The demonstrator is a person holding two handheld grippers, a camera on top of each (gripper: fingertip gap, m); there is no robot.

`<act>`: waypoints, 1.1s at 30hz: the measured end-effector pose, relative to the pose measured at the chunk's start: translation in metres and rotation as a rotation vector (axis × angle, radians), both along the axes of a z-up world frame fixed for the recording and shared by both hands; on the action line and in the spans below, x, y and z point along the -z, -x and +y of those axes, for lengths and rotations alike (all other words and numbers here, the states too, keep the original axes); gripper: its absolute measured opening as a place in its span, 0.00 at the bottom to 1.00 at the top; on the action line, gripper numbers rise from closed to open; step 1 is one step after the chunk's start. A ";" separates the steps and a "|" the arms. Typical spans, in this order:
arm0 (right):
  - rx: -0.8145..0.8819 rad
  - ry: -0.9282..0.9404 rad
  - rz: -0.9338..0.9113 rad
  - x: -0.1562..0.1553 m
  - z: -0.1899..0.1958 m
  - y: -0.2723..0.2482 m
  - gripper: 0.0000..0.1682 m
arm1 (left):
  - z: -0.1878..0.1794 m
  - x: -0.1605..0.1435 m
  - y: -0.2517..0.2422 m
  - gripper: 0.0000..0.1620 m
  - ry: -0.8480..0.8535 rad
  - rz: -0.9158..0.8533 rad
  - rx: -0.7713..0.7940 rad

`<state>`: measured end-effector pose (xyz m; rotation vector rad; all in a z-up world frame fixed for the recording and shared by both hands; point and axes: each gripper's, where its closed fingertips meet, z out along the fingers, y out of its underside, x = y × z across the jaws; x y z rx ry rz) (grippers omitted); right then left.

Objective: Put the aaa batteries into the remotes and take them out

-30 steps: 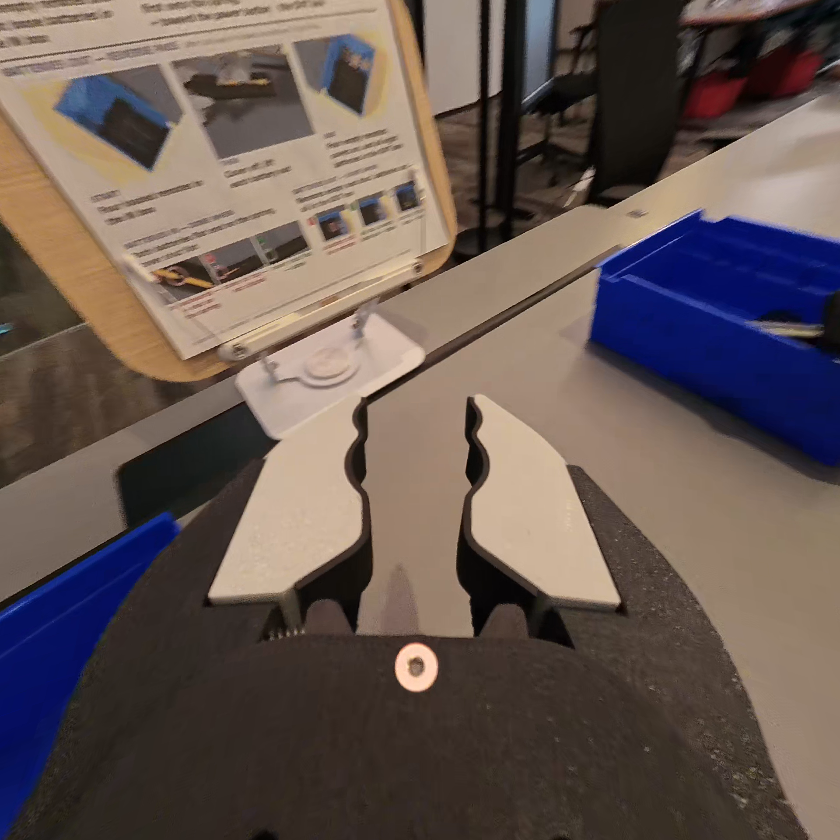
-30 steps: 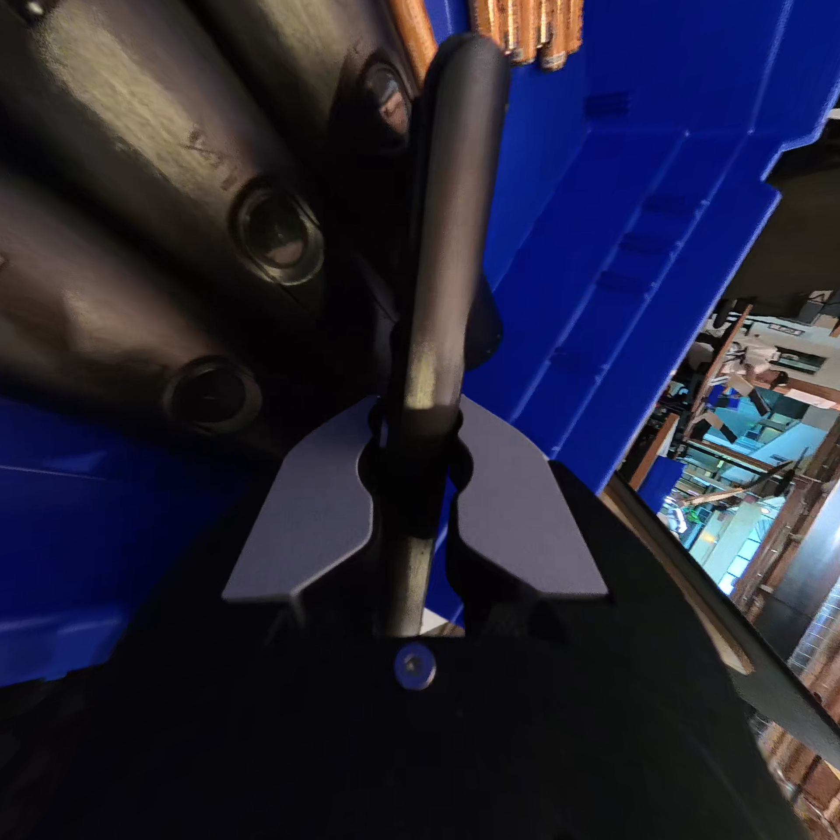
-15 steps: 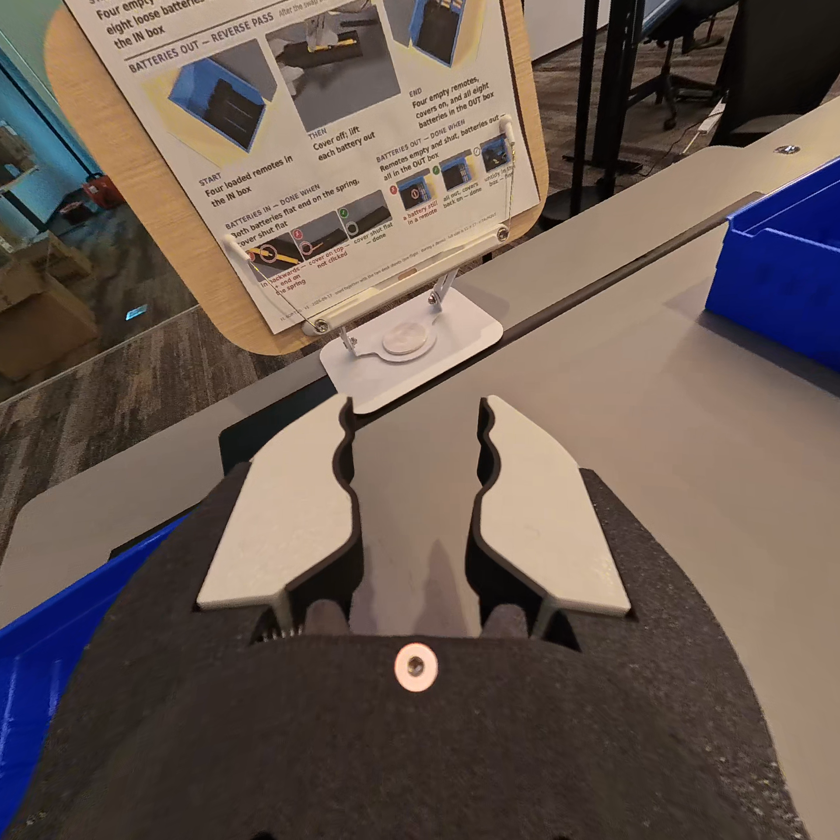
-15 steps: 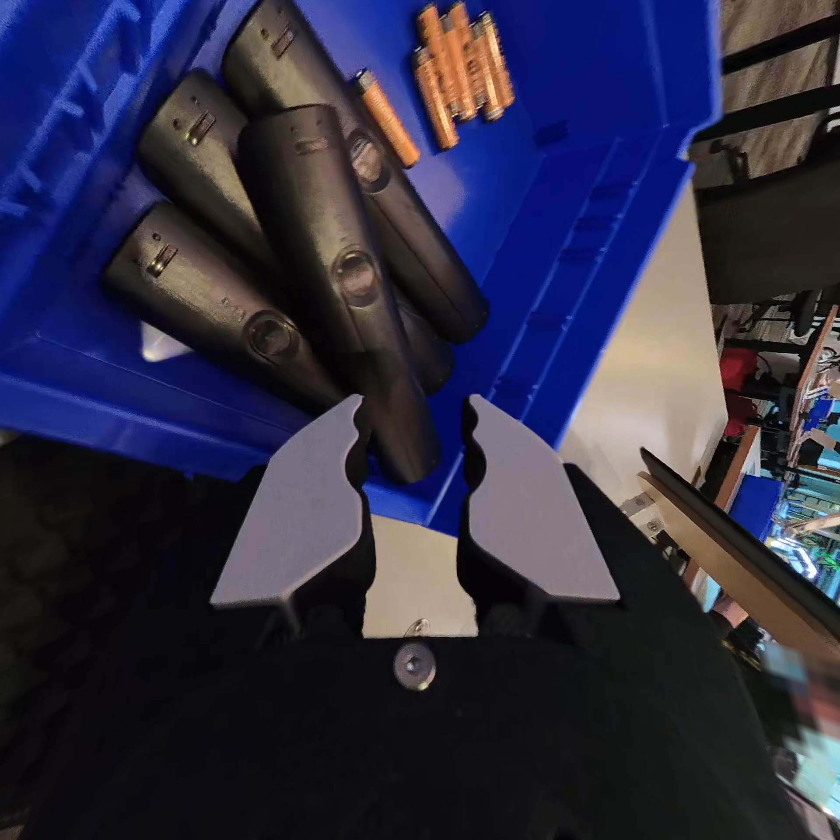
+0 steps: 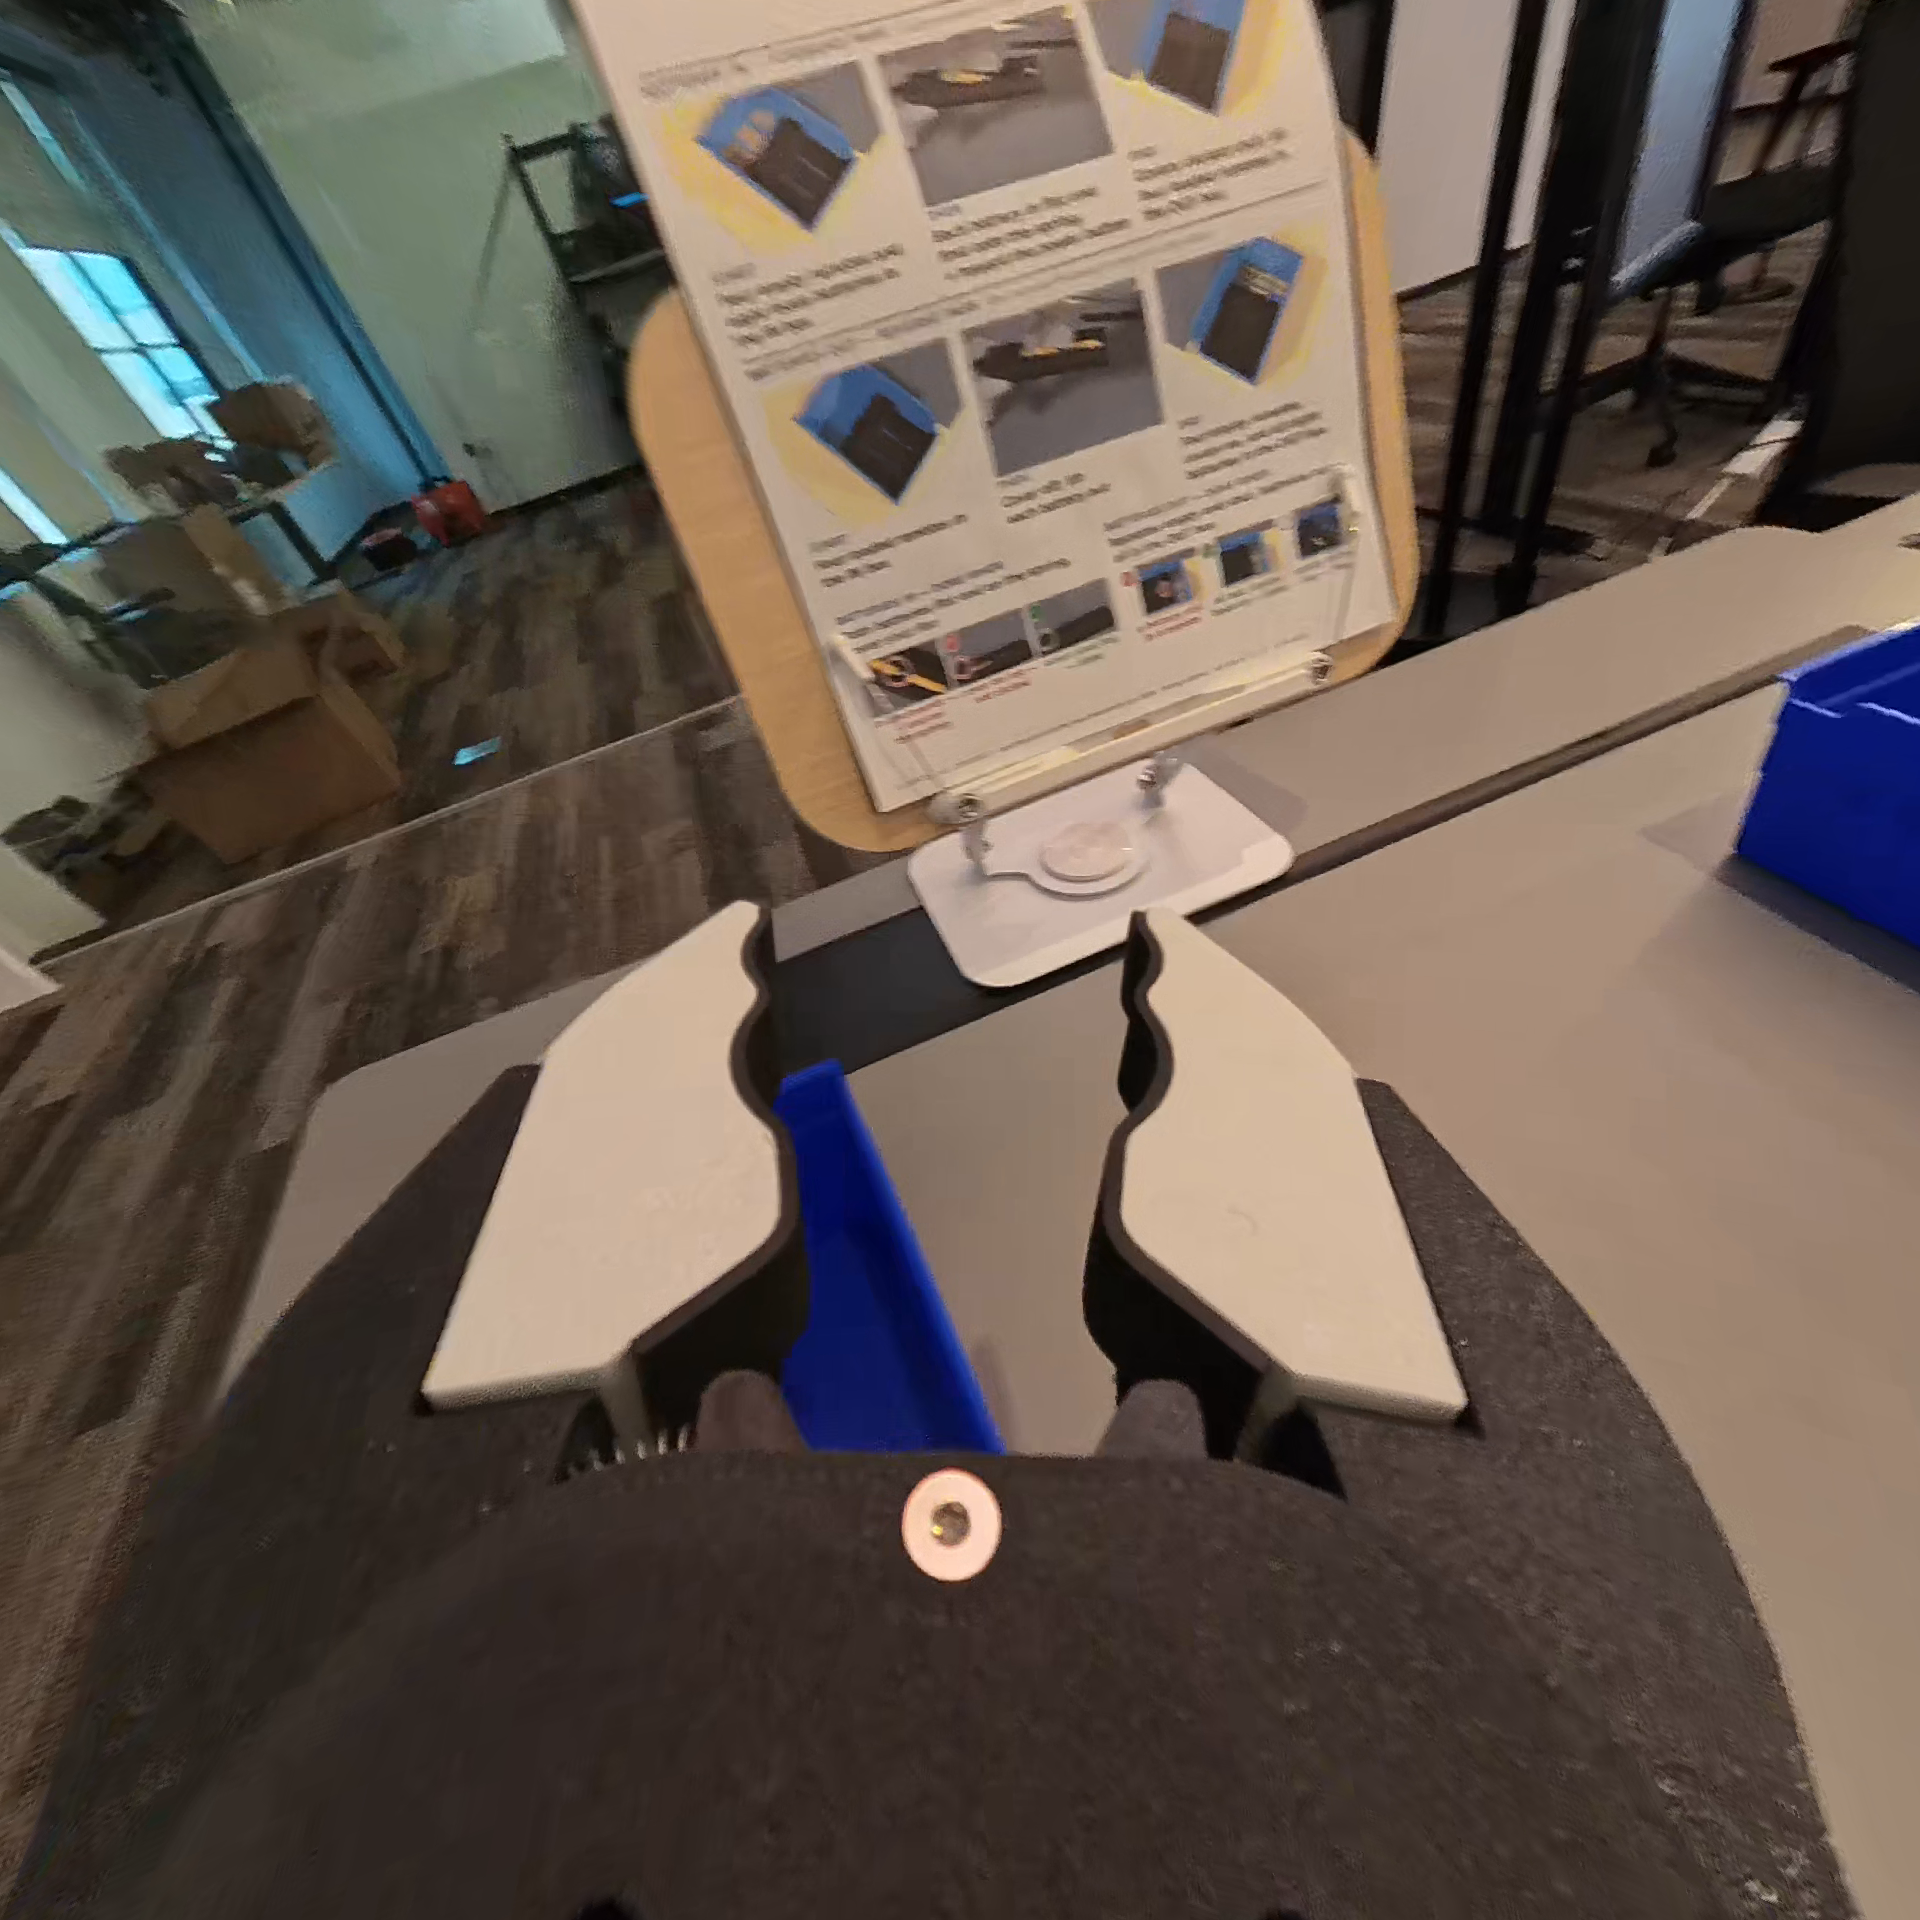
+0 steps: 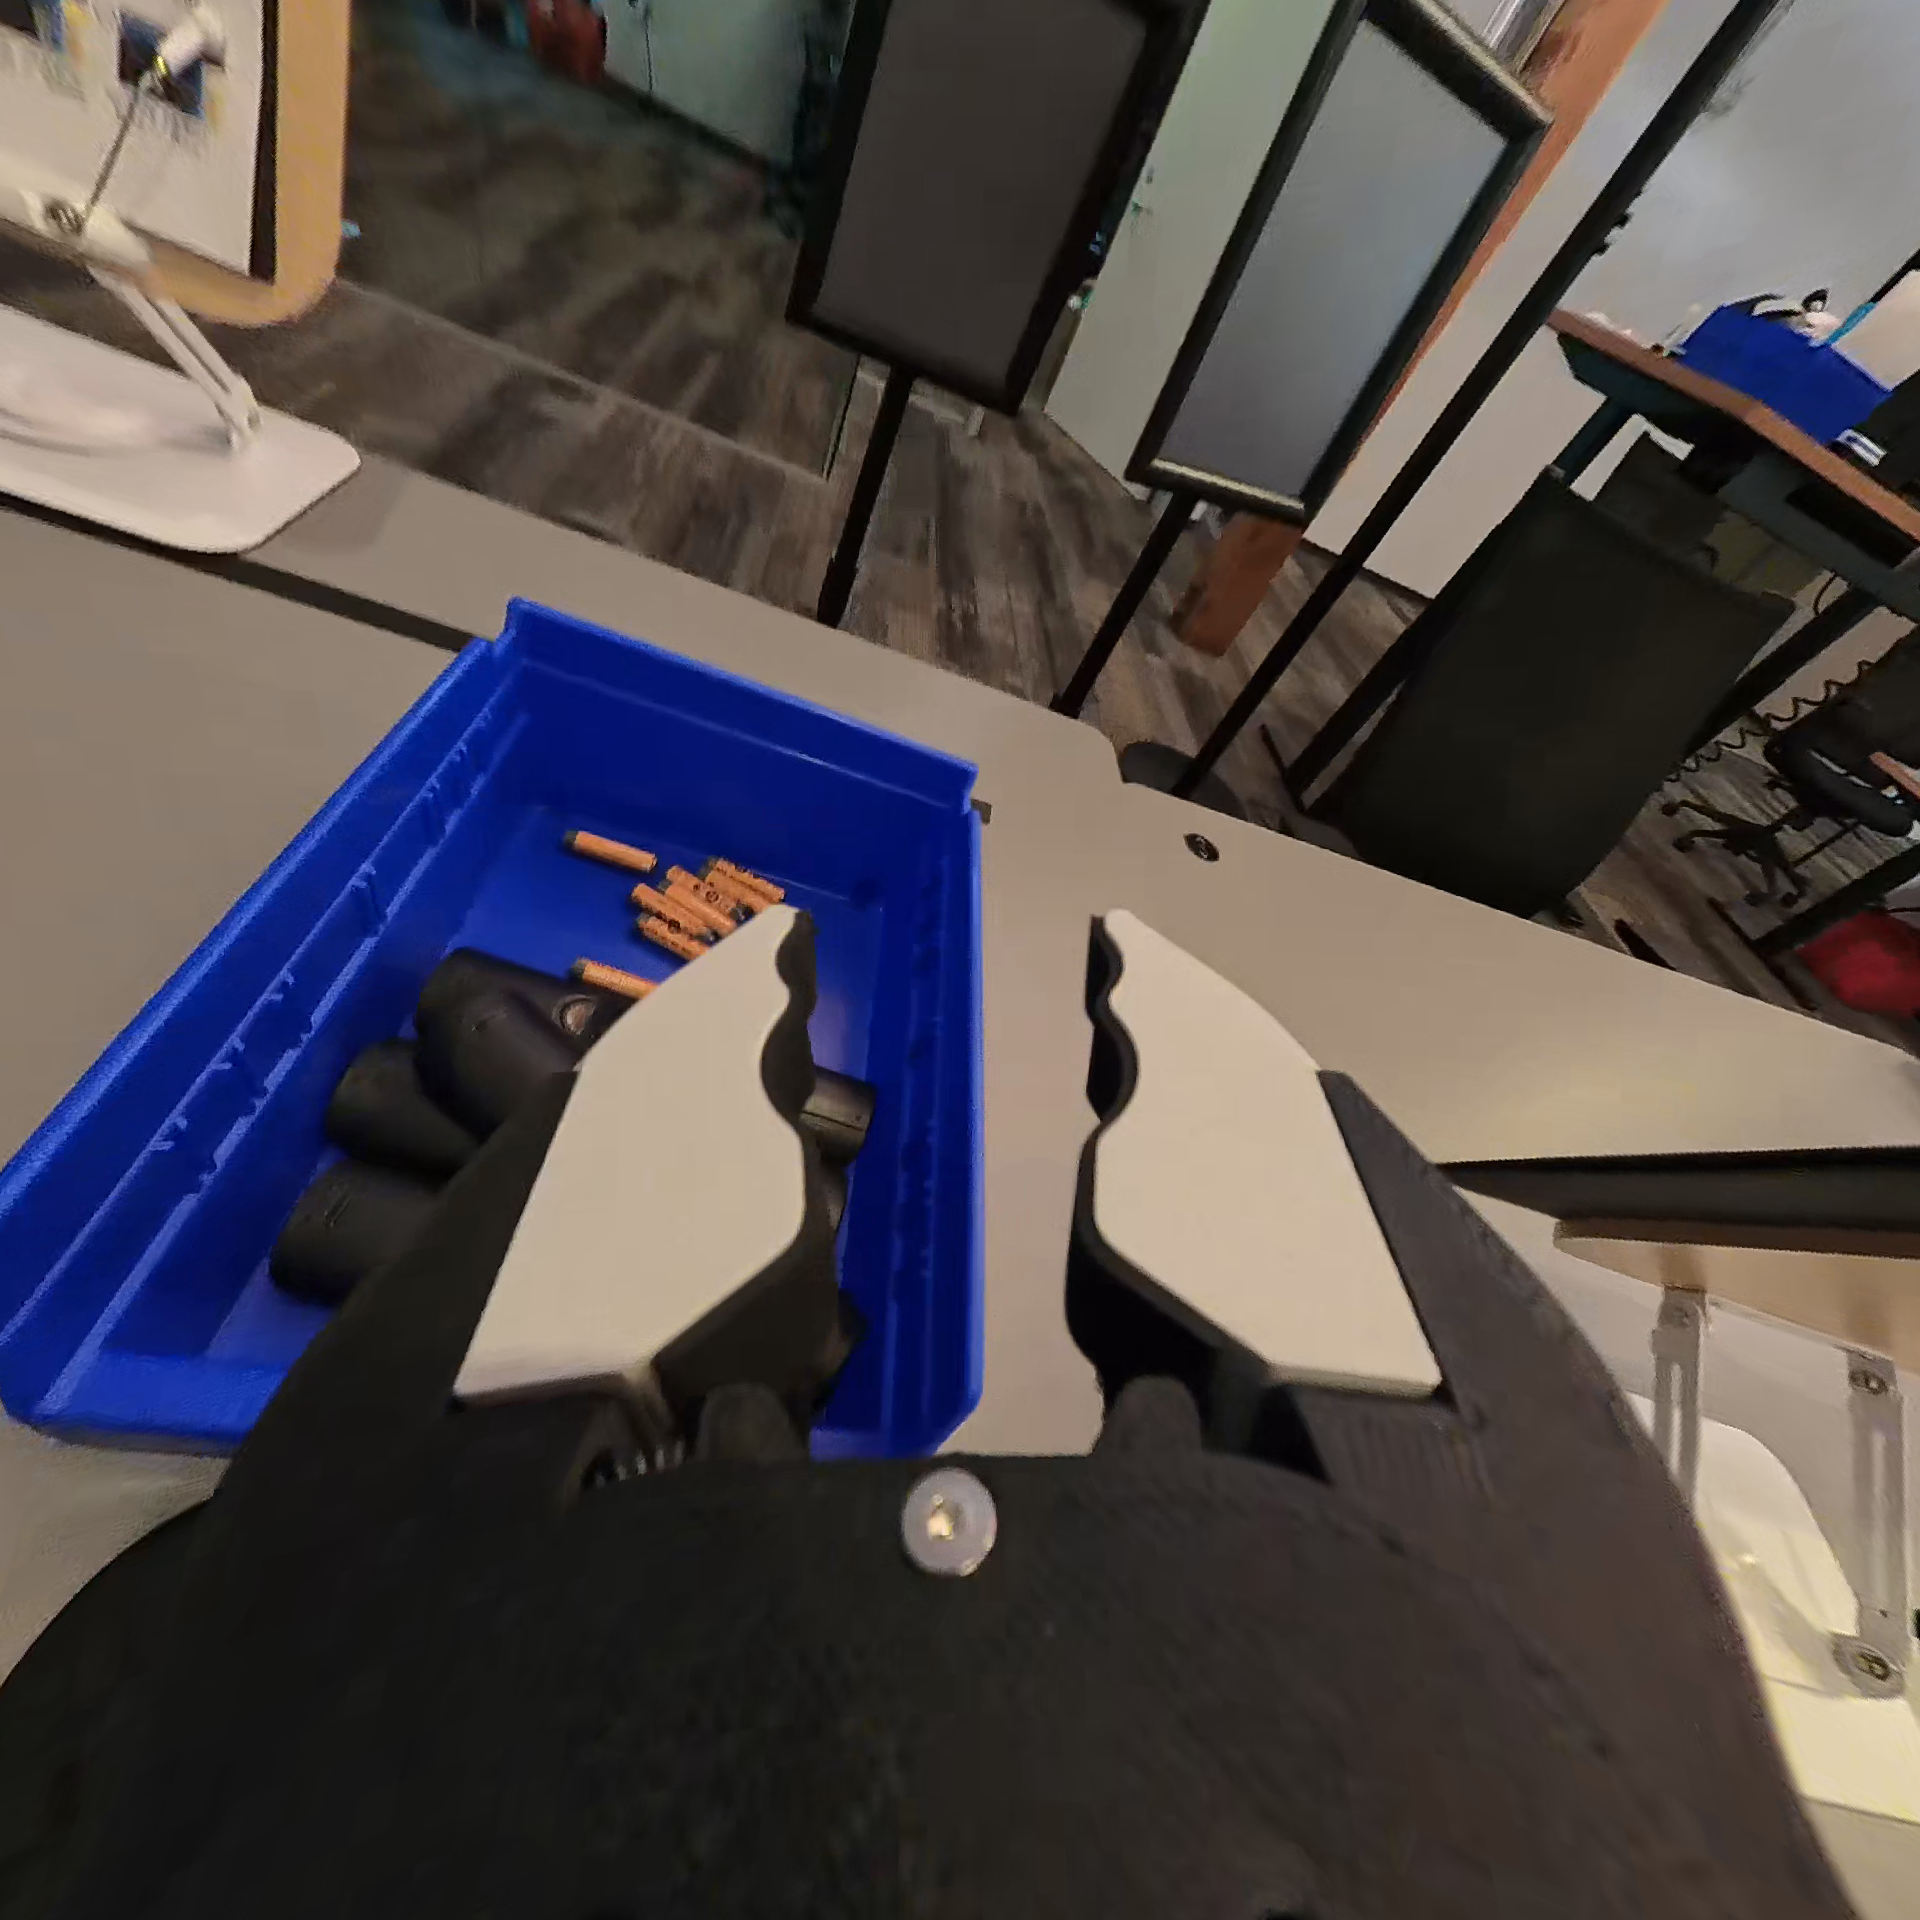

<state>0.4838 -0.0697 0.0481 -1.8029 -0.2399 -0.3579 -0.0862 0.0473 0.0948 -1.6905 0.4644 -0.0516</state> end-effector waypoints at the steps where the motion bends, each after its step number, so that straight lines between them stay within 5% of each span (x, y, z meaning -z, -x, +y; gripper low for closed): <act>1: 0.002 -0.013 0.019 -0.001 0.000 -0.004 0.31 | -0.002 -0.006 0.009 0.39 -0.017 0.003 -0.020; 11: -0.040 -0.175 0.318 -0.030 0.008 -0.024 0.42 | -0.027 -0.067 0.076 0.48 -0.110 0.074 -0.251; 24: 0.056 -0.315 0.199 -0.068 0.007 -0.055 0.46 | -0.051 -0.097 0.069 0.59 -0.174 -0.011 -0.285; 31: 0.201 -0.403 0.251 -0.098 -0.004 -0.088 0.69 | -0.050 -0.104 0.060 0.63 -0.182 -0.019 -0.267; 33: 0.204 -0.452 0.248 -0.130 -0.008 -0.087 0.72 | -0.051 -0.117 0.054 0.54 -0.184 -0.030 -0.224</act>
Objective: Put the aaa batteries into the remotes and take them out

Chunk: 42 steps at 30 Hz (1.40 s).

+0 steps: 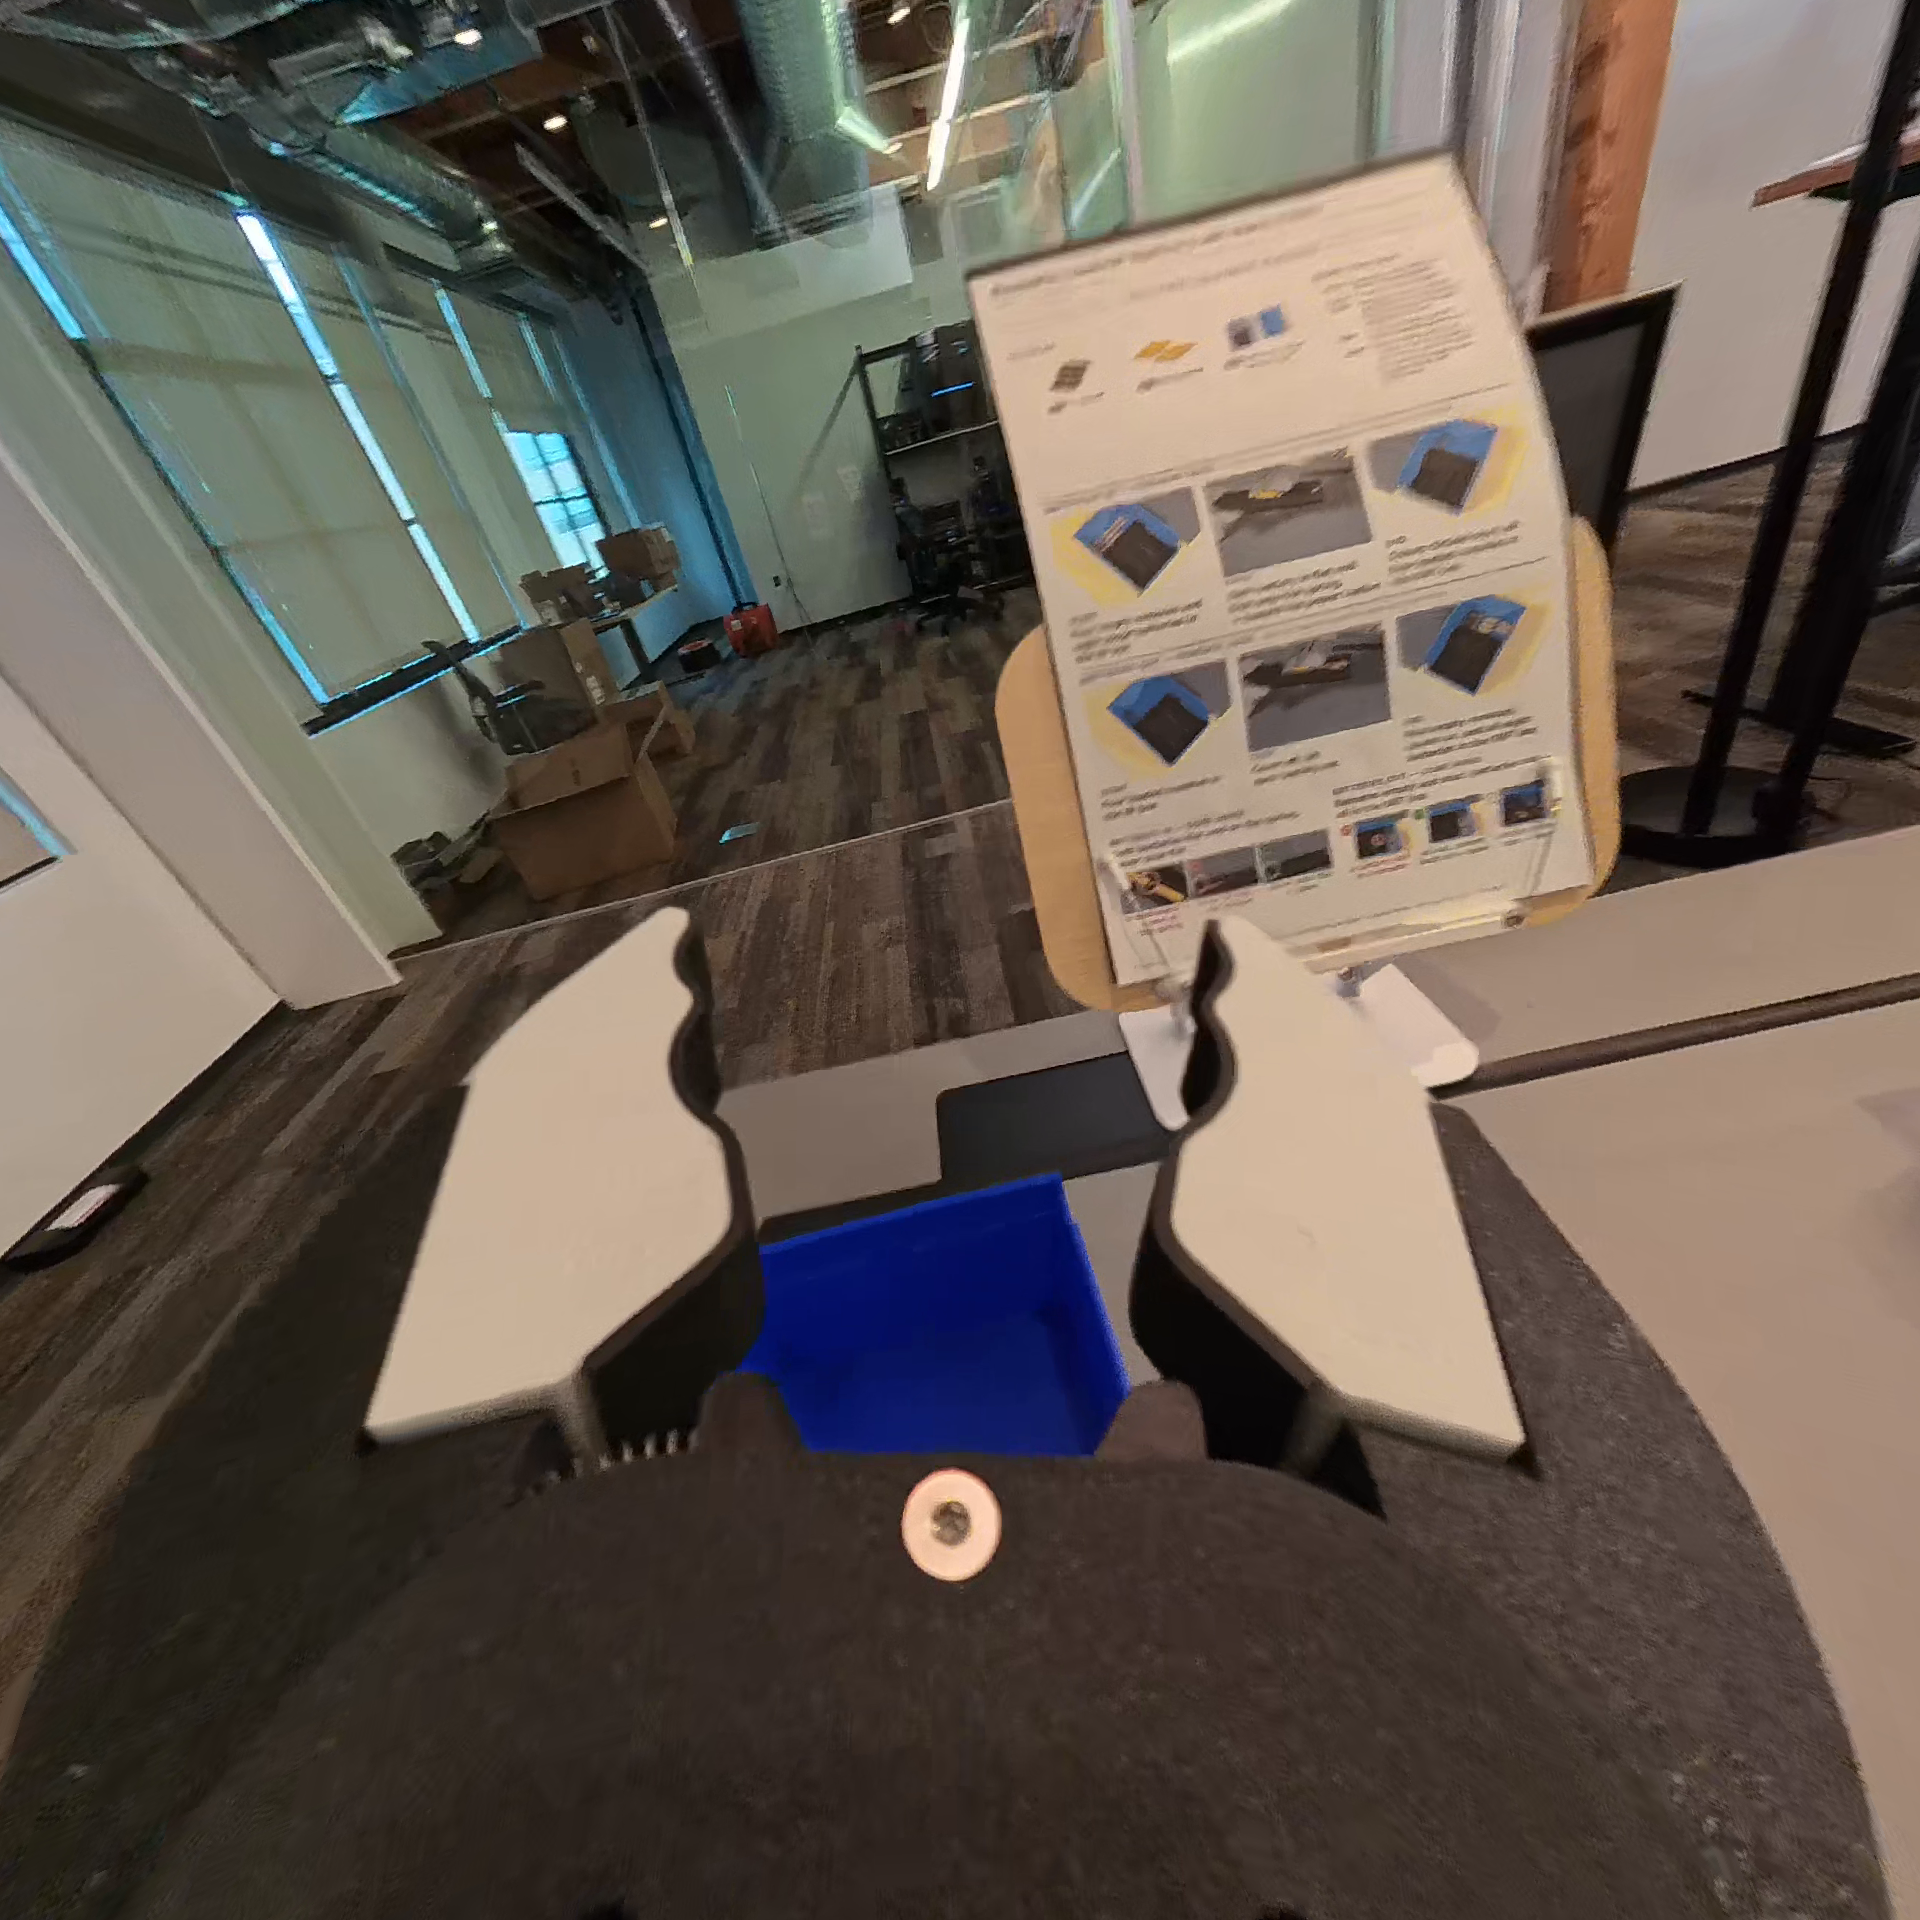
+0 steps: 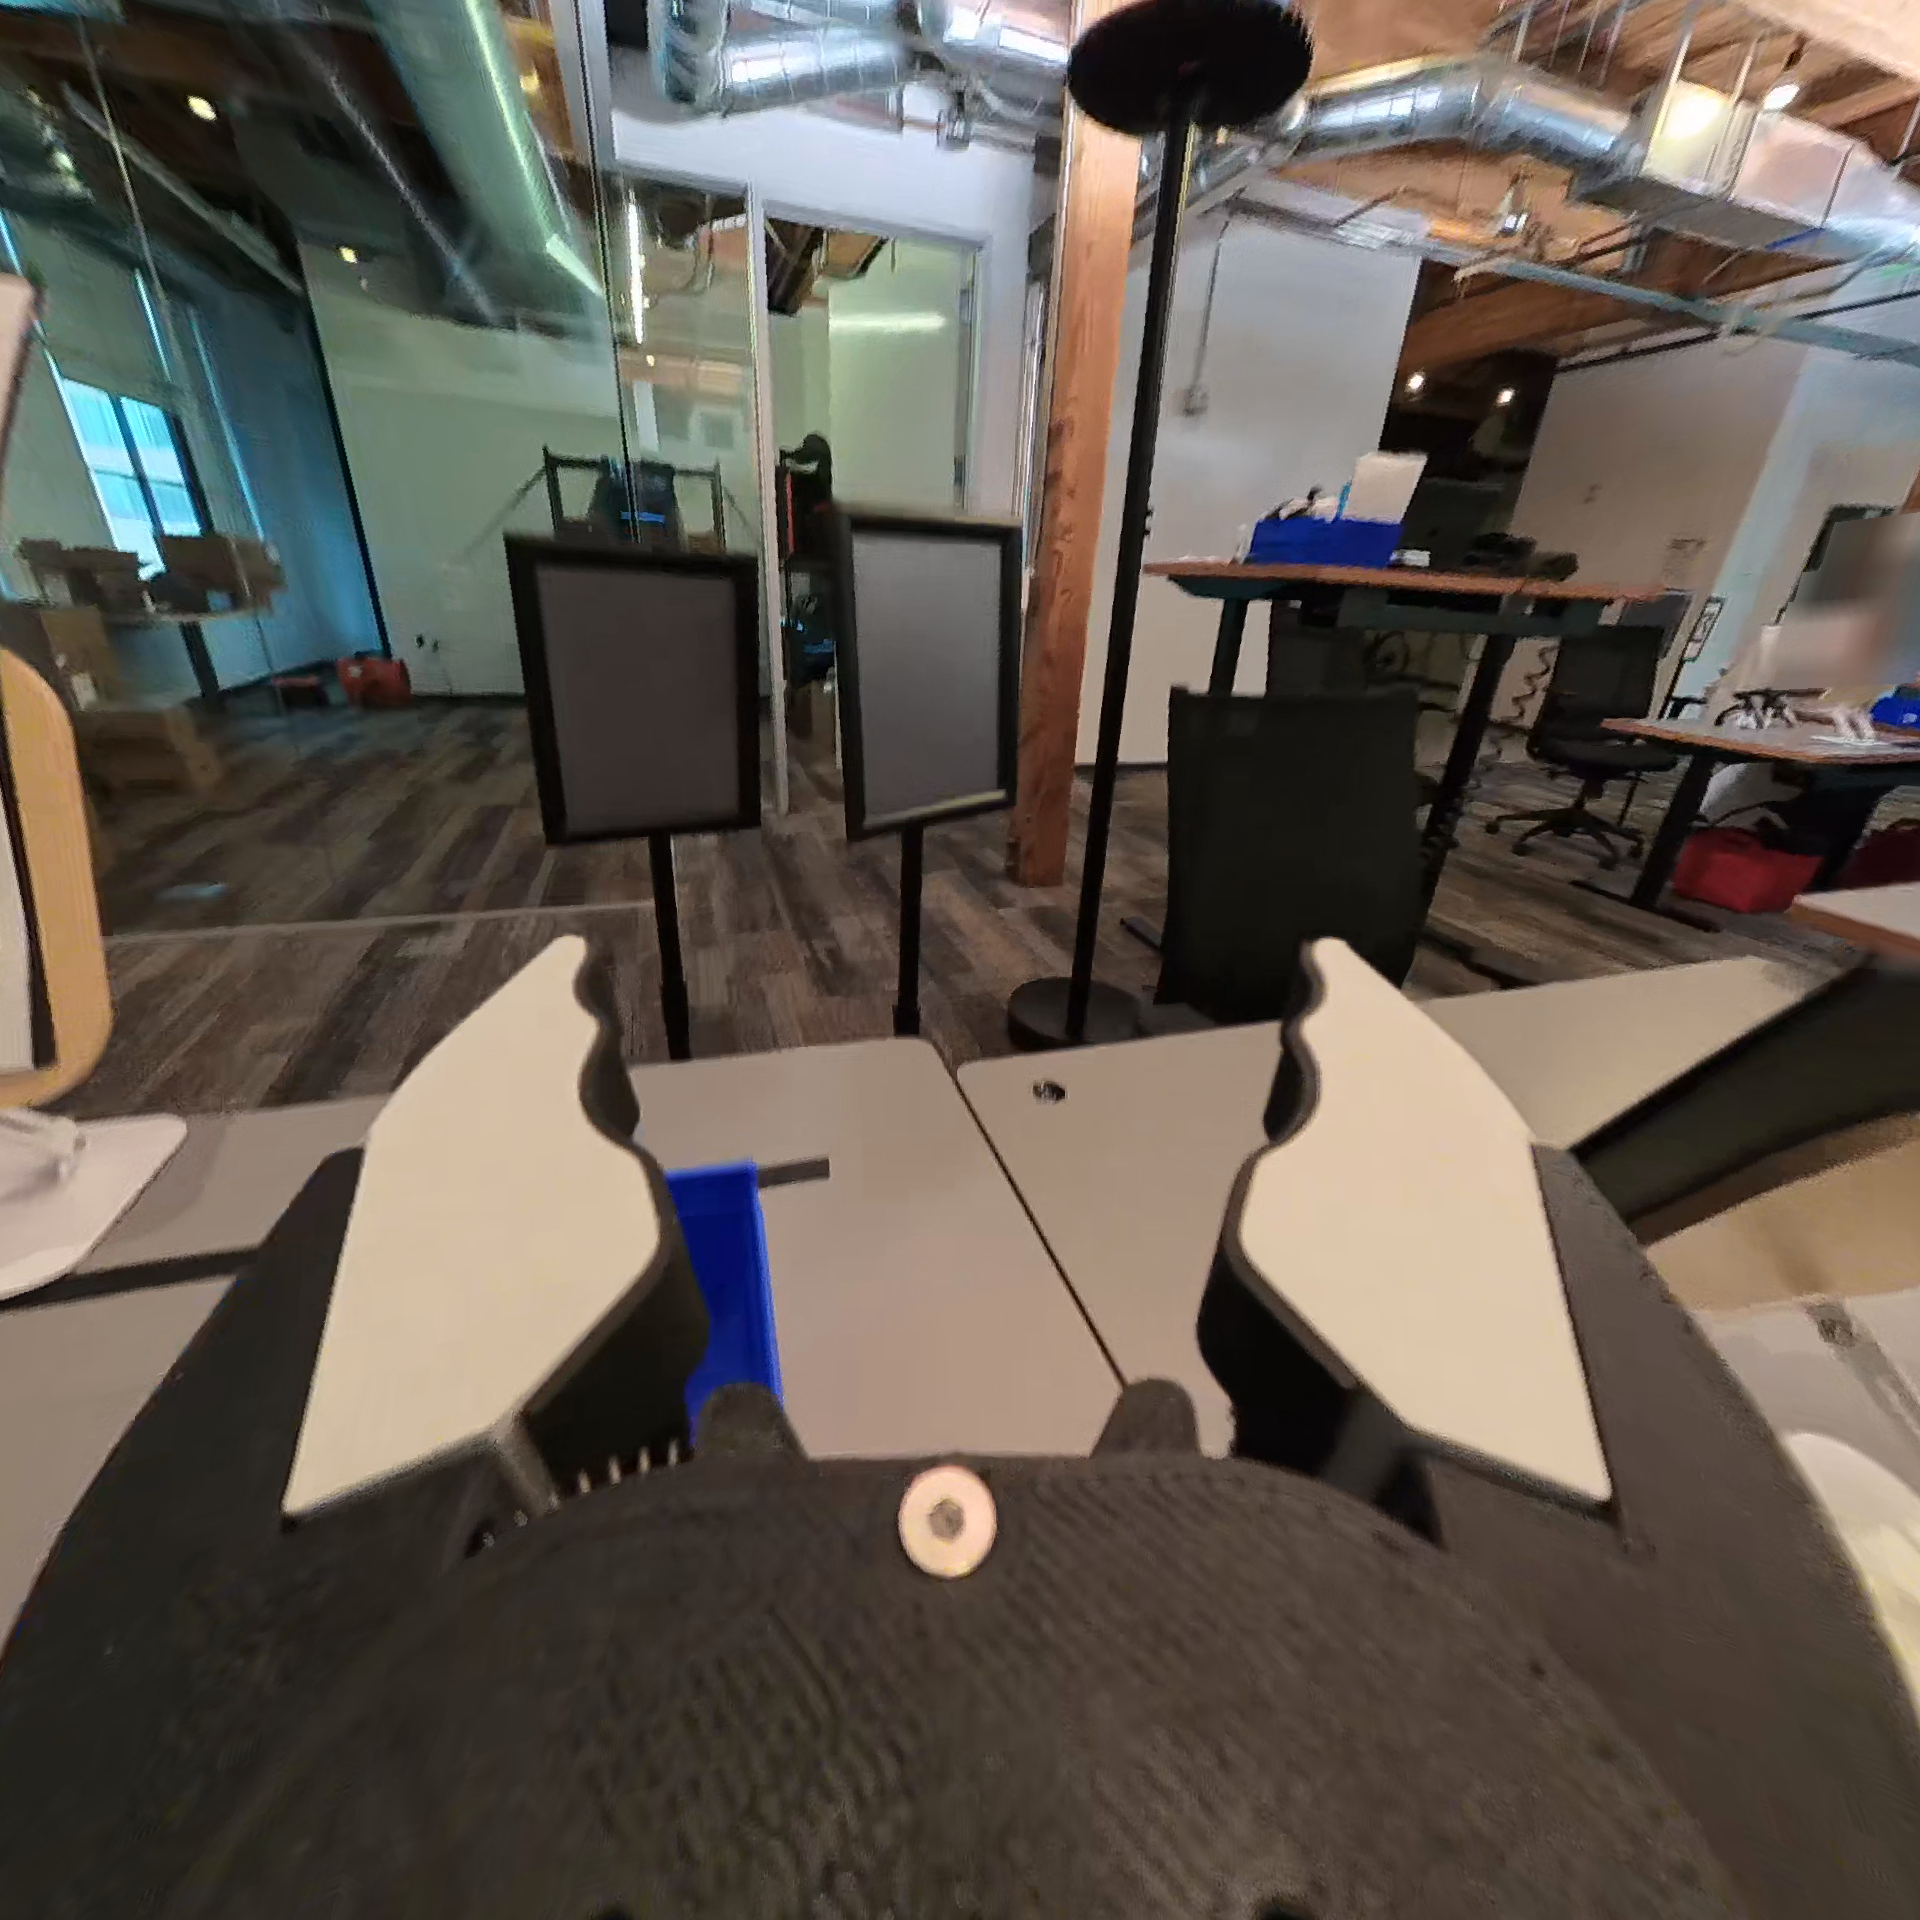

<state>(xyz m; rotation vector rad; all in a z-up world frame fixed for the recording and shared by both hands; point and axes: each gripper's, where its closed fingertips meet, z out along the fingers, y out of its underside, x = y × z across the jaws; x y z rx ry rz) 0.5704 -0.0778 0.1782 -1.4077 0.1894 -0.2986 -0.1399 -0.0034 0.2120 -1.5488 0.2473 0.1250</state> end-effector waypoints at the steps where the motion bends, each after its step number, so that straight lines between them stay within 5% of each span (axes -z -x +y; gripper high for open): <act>1: -0.003 -0.024 -0.005 -0.021 -0.002 0.004 0.72 | 0.000 -0.012 -0.003 0.54 -0.015 -0.015 0.019; 10: -0.240 -0.091 -0.040 -0.226 0.019 0.141 0.82 | 0.003 -0.165 -0.049 0.68 -0.055 -0.103 0.167; 13: -0.314 -0.089 -0.036 -0.261 0.032 0.196 0.82 | 0.004 -0.195 -0.071 0.71 -0.038 -0.157 0.215; 17: -0.387 -0.044 0.005 -0.269 0.054 0.255 0.82 | 0.012 -0.204 -0.086 0.76 -0.043 -0.096 0.143; 26: -0.380 0.130 -0.073 -0.199 0.086 0.314 0.82 | 0.038 -0.104 -0.134 0.82 0.162 -0.056 0.176; 34: -0.228 0.239 -0.153 -0.173 0.082 0.195 0.81 | 0.049 -0.065 -0.072 0.79 0.285 0.049 0.108; 37: -0.167 0.450 -0.168 -0.096 0.089 0.118 0.75 | 0.040 -0.043 0.007 0.75 0.351 0.085 0.038; 42: -0.136 0.805 0.020 0.093 0.095 0.026 0.61 | 0.013 0.059 0.132 0.64 0.549 -0.130 0.027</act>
